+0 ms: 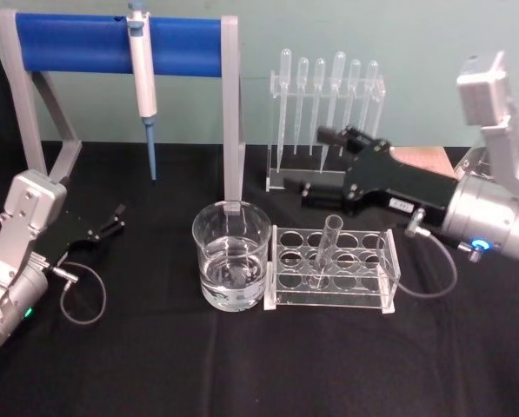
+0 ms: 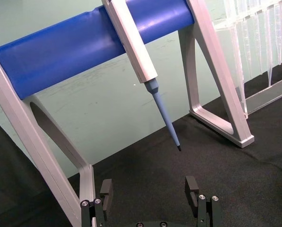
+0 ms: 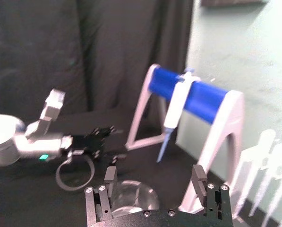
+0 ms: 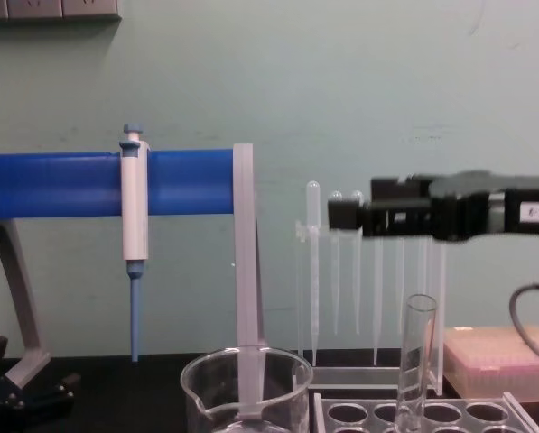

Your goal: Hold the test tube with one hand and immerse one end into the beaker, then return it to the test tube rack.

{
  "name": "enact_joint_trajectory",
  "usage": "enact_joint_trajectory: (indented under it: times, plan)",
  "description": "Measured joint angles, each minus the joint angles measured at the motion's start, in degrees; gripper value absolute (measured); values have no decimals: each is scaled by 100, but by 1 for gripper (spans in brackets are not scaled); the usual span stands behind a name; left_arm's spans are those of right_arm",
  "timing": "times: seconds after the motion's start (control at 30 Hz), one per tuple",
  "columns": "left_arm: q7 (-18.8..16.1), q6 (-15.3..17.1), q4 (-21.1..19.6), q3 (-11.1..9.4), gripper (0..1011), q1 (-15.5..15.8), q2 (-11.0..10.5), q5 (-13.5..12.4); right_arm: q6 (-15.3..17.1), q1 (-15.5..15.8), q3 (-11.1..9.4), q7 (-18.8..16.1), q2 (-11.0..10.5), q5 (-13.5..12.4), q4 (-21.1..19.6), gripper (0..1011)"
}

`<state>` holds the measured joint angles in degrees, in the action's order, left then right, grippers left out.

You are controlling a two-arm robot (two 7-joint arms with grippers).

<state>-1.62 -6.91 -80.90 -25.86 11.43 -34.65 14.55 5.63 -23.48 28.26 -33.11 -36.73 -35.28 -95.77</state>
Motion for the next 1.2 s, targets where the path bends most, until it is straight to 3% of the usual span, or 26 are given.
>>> enact_joint_trajectory:
  times: [0.13, 0.33, 0.5, 0.77, 1.0, 1.2]
  plan:
    - [0, 0, 0, 0, 1000, 0, 0, 0, -104, 153, -170, 303, 42, 18, -104, 1002]
    - [0, 0, 0, 0, 1000, 0, 0, 0, -314, 610, -556, 1223, 236, 262, -203, 1002]
    - [0, 0, 0, 0, 1000, 0, 0, 0, -515, 1009, -820, 2047, 438, 612, -148, 1002]
    - [0, 0, 0, 0, 1000, 0, 0, 0, -714, 1378, -1037, 2965, 755, 1201, 236, 1002]
    - [0, 0, 0, 0, 1000, 0, 0, 0, -768, 1456, -1057, 3250, 924, 1554, 617, 1002]
    - [0, 0, 0, 0, 1000, 0, 0, 0, -810, 1460, -1068, 3263, 1023, 1672, 811, 1002]
